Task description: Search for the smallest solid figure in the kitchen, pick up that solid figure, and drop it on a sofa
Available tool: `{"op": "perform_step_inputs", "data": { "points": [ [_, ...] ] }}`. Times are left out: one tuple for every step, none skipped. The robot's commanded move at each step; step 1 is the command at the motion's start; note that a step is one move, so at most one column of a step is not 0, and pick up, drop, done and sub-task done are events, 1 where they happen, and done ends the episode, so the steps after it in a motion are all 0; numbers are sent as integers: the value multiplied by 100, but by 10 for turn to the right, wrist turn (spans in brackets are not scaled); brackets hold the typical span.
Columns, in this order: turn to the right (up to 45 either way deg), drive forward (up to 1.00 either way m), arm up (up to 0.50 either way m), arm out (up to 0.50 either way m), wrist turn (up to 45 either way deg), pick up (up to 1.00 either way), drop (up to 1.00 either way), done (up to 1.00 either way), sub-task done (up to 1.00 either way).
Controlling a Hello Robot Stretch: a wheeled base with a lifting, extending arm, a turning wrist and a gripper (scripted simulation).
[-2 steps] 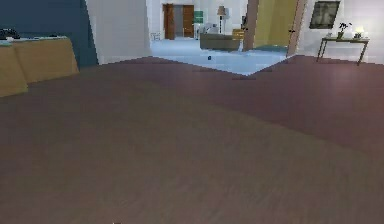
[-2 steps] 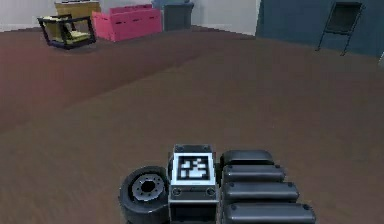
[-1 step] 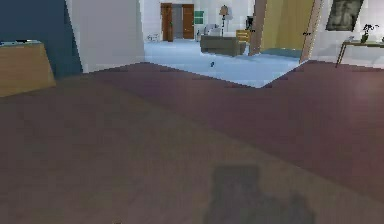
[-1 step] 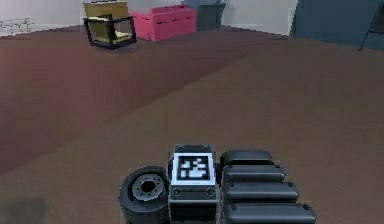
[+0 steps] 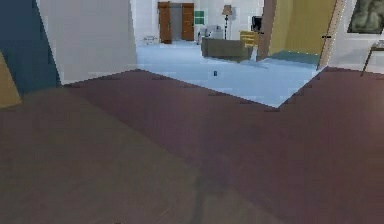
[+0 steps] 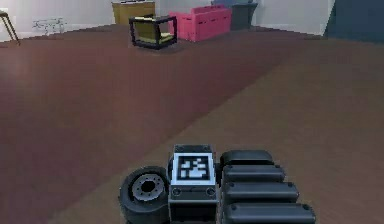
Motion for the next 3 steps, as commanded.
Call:
{"op": "perform_step_inputs", "data": {
  "points": [
    [-30,0,0,0,0,0,0,0,0],
    [150,0,0,0,0,0,0,0,0],
    [0,100,0,0,0,0,0,0,0]
  ]
}}
